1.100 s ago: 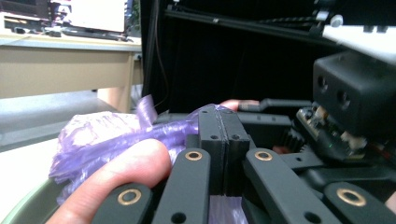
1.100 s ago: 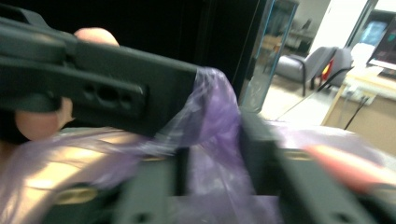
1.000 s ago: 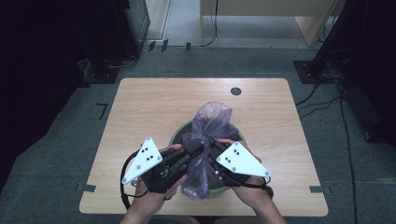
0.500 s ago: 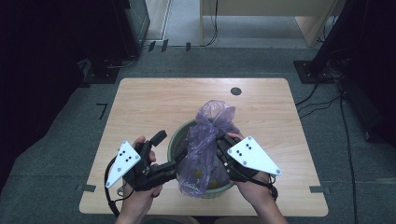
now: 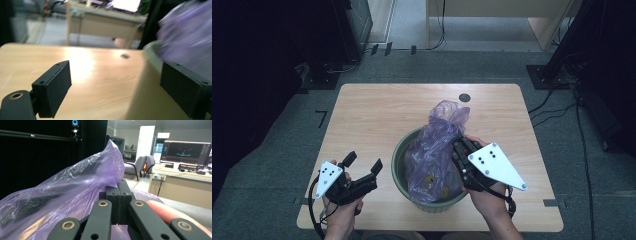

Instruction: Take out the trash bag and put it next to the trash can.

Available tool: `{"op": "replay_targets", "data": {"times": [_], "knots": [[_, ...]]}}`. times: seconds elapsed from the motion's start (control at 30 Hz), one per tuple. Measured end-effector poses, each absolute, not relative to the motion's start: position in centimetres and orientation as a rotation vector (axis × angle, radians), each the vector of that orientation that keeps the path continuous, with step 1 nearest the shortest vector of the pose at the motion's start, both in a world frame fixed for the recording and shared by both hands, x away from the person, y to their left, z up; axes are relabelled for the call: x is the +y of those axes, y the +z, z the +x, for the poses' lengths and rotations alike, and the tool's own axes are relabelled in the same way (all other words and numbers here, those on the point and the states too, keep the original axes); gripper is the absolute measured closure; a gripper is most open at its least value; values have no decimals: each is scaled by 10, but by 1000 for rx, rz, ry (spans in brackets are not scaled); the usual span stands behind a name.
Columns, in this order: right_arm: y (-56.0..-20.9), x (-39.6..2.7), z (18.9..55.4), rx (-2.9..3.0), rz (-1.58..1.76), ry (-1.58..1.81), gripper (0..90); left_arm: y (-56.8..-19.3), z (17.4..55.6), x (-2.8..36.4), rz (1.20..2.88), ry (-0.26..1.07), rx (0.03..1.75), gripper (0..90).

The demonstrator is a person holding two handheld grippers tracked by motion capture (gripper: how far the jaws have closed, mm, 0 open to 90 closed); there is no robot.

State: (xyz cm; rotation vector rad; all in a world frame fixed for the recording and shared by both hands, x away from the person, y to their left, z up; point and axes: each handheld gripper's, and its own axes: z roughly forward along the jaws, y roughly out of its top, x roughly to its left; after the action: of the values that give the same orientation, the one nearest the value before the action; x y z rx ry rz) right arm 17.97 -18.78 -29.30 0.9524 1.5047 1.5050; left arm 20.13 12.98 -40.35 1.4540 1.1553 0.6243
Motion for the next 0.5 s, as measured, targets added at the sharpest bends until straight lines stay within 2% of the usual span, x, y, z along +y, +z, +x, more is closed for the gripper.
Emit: {"op": "replay_targets", "data": {"times": [0.13, 0.5], "knots": [[-288, -188, 179, 1484, 944, 1510, 900, -433, 207, 139, 1547, 610, 1263, 0], [-279, -189, 178, 1442, 936, 1515, 900, -498, 223, 164, 1777, 718, 1501, 0]]}}
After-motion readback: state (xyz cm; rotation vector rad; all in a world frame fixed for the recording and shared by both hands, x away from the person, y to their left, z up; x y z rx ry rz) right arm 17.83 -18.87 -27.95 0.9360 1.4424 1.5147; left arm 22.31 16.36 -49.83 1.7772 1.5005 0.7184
